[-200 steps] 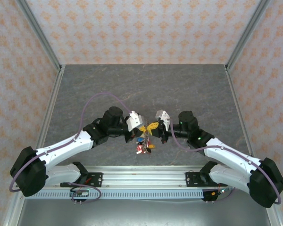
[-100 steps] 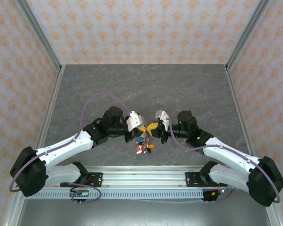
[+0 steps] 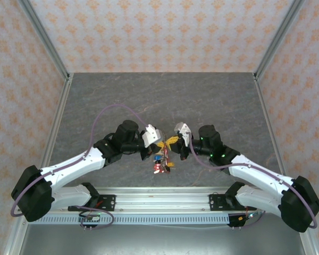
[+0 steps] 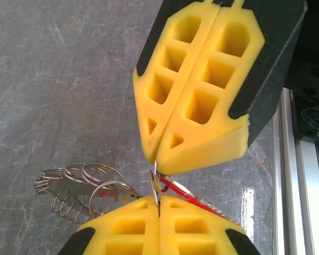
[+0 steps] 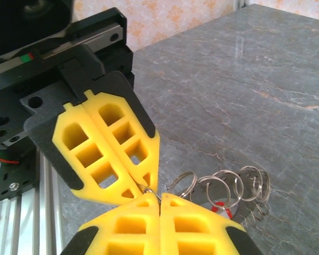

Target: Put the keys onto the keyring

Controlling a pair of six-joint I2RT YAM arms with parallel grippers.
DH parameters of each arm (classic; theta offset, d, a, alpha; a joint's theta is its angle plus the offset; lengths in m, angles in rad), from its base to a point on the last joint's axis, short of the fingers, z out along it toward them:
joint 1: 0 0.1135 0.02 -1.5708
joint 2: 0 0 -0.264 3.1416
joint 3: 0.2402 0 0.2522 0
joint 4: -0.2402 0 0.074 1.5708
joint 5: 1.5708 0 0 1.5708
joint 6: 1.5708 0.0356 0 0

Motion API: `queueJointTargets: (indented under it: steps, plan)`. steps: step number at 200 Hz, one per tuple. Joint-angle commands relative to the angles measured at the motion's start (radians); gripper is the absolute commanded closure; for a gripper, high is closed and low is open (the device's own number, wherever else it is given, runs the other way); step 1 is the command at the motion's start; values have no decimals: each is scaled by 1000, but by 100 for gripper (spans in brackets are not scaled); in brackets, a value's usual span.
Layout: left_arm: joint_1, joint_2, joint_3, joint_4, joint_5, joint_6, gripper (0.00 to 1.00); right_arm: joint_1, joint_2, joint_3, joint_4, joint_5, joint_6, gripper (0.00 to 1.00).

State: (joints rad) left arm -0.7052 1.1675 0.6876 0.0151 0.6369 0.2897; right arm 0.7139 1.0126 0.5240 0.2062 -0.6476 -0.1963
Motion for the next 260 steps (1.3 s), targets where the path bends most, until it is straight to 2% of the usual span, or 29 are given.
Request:
queueJointTargets:
  steps: [1, 60, 124, 189, 218, 245, 260]
  plan:
    - [-7, -37, 18, 69, 39, 30, 100, -5, -10, 31, -20, 147, 48, 100]
    - [-7, -45, 6, 92, 38, 38, 100, -6, 34, 75, -148, 207, 139, 100]
    - [-6, -52, -5, 101, 17, 33, 100, -7, 24, 84, -205, 170, 118, 100]
    - [-6, -51, -2, 91, 0, 34, 100, -6, -54, 40, -141, 170, 86, 100]
    - [-7, -51, -1, 83, 5, 35, 100, -5, -128, 7, -117, 59, 8, 100]
    - [-6, -49, 0, 87, 26, 36, 100, -5, -131, 12, -122, -58, -33, 100]
    - [-6, -45, 1, 91, 37, 39, 100, -5, -123, 11, -112, -76, -32, 100]
